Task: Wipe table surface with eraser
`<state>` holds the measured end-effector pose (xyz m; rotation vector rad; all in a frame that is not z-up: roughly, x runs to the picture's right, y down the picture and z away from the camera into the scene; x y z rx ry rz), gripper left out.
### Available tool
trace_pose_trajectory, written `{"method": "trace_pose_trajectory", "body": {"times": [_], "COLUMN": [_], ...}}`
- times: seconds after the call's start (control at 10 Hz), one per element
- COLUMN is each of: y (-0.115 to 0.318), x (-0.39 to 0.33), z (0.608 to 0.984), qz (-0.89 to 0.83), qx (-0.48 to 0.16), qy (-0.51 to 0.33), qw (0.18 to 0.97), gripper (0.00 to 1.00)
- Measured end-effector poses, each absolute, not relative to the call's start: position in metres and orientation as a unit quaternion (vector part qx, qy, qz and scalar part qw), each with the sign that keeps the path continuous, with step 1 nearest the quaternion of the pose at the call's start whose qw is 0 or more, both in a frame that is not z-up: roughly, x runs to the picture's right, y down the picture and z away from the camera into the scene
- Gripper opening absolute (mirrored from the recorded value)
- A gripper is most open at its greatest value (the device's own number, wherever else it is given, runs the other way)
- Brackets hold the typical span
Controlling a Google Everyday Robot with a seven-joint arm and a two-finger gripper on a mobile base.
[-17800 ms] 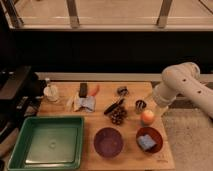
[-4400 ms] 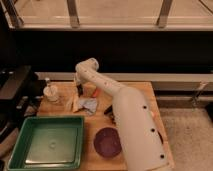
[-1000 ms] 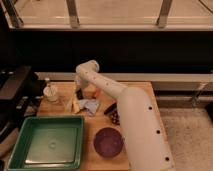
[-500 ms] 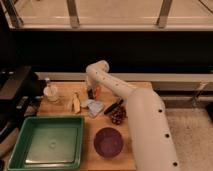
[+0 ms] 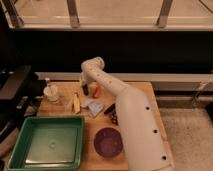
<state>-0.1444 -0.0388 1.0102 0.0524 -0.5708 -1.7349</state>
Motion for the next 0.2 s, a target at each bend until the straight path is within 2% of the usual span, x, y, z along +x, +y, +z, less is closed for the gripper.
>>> {"method": "trace_pose_trajectory", "body": {"times": [0.2], "y": [-0.0326], "x": [-0.1564], "z": [1.0043], "qz": [-0.741], "qx": [0.023], "qy": [-0.254], "qw": [0.621], "gripper": [0.03]}}
